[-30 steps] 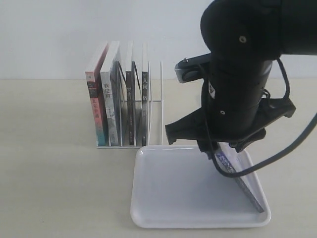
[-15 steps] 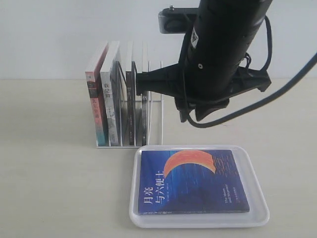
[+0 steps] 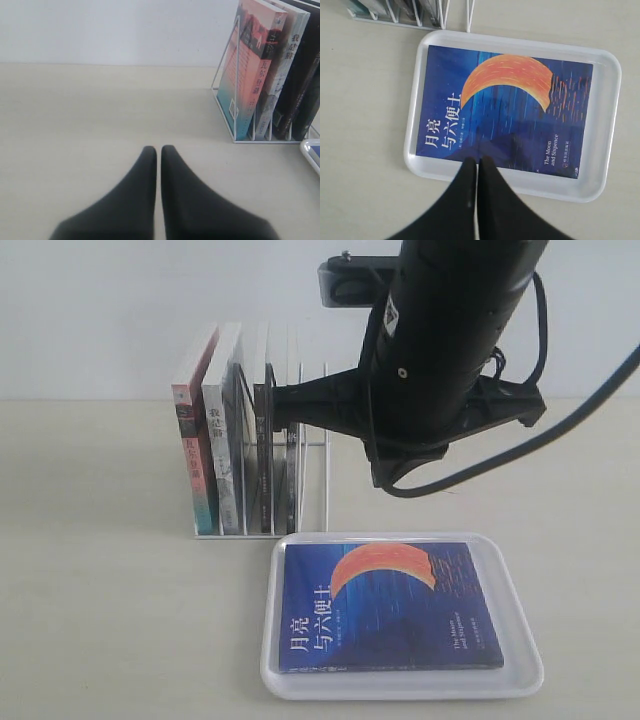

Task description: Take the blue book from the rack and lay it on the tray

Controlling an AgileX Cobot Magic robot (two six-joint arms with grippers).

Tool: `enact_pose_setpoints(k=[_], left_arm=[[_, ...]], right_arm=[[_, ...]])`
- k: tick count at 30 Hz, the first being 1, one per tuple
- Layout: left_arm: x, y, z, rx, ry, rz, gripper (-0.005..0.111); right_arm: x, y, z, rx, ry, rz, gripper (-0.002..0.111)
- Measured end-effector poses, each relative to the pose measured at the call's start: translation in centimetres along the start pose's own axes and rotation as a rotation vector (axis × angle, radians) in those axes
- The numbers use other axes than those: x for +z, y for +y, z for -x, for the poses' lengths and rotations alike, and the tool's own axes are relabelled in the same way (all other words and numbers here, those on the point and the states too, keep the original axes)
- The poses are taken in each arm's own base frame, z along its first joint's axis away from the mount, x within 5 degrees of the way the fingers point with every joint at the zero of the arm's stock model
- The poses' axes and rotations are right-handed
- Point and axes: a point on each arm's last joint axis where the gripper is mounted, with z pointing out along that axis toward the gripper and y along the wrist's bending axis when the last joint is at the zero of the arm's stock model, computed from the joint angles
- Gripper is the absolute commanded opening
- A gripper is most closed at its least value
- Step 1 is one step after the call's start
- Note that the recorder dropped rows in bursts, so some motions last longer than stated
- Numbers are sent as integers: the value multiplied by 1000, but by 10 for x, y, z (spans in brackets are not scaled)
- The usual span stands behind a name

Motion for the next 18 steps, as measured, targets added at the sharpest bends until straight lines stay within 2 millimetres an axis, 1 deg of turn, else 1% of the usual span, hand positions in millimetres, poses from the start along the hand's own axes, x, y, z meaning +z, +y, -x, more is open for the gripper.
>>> enact_pose_setpoints(k=[7,13,18], left_arm=[[0,0,0,0,0,0,4],[0,0,0,0,0,0,4],[0,0,0,0,0,0,4]], right_arm=[[0,0,0,-3,-4,-4,0],[0,-4,3,-26,-36,-46,0],[-2,-15,6,-71,-62,-173,0]])
